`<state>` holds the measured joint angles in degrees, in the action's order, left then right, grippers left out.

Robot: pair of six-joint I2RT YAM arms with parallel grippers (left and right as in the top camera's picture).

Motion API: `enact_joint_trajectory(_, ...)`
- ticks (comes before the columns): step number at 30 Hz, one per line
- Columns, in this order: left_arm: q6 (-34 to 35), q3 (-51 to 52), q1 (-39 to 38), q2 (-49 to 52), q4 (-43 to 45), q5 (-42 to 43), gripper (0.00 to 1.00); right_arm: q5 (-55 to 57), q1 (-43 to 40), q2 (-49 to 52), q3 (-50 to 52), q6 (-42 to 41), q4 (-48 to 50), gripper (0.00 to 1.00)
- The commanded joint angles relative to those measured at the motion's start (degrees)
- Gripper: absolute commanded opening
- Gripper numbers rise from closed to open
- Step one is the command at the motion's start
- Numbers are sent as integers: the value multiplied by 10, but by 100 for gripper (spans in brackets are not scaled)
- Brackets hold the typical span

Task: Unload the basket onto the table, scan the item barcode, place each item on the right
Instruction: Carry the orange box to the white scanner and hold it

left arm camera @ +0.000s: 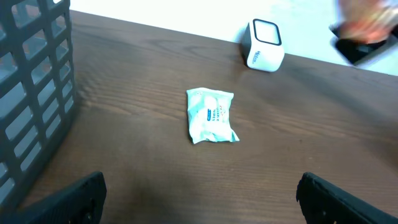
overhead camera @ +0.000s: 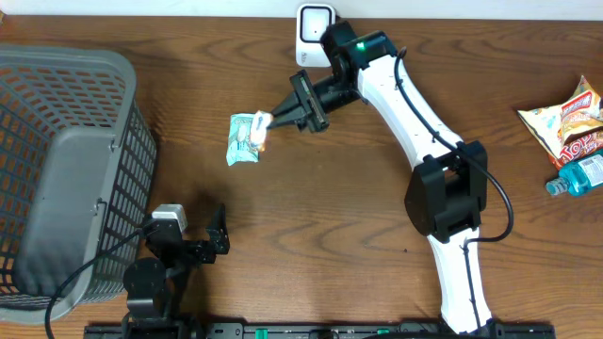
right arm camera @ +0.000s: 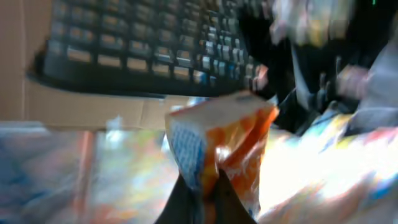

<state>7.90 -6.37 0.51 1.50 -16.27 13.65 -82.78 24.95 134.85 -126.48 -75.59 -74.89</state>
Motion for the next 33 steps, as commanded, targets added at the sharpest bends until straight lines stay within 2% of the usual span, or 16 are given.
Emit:
enact_joint_trajectory(1, 5, 9, -1, -2, -12, 7, 98, 96, 1, -3, 1, 239, 36, 1)
enact_joint_trajectory(2, 5, 9, -1, -2, -12, 7, 98, 118, 2, -3, 1, 293, 35, 1)
enact_joint_trajectory(5, 5, 9, -1, -2, -12, 7, 98, 184, 2, -3, 1, 387, 33, 1)
enact_joint_trajectory(13, 5, 9, -1, -2, -12, 7, 98, 445, 0, -3, 1, 412, 61, 1)
enact_joint_trajectory(18, 5, 9, -1, -2, -12, 7, 98, 478, -21, -2, 1, 376, 233, 1)
enact_joint_trajectory(28, 5, 9, -1, -2, -12, 7, 98, 516, -80, 57, 1, 183, 569, 1)
enact_joint_trajectory(33, 5, 9, -1, -2, -12, 7, 98, 551, -89, 114, 1, 119, 716, 1)
